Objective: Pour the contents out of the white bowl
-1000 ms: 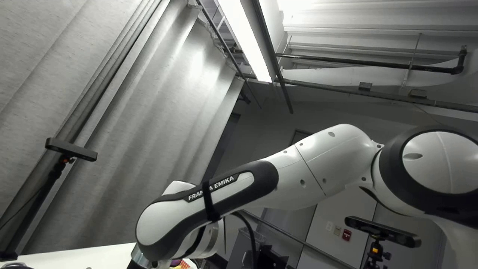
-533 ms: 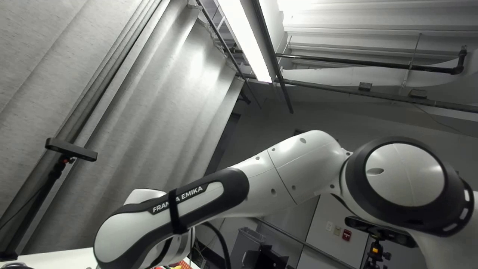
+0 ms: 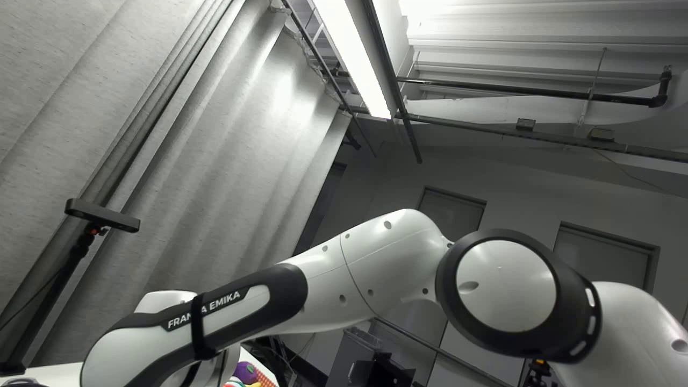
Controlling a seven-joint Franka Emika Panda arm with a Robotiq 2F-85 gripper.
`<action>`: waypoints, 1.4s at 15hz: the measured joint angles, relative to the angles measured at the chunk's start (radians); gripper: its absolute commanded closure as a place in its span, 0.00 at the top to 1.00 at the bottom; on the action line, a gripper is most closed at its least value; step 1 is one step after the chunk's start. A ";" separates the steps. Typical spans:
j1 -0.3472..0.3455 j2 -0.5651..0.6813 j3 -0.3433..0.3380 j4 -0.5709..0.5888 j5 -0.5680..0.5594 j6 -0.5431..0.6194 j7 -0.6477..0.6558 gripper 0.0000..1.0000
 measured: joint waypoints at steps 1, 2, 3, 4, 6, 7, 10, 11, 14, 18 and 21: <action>0.004 0.017 -0.002 0.020 -0.012 -0.008 0.013 0.01; 0.008 0.033 -0.004 0.037 -0.023 -0.017 0.025 0.01; 0.011 0.047 -0.006 0.053 -0.035 -0.026 0.036 0.01; 0.015 0.059 -0.008 0.068 -0.047 -0.035 0.048 0.01; 0.022 0.079 -0.010 0.092 -0.066 -0.051 0.068 0.29; 0.025 0.086 -0.011 0.102 -0.075 -0.060 0.077 0.36; 0.035 0.095 -0.012 0.118 -0.084 -0.078 0.092 0.59; 0.037 0.094 -0.012 0.120 -0.085 -0.078 0.095 0.66; 0.044 0.085 -0.012 0.121 -0.087 -0.078 0.105 0.88; 0.057 0.034 -0.013 0.106 -0.100 -0.072 0.136 1.00; 0.069 -0.043 -0.014 0.056 -0.127 -0.044 0.176 1.00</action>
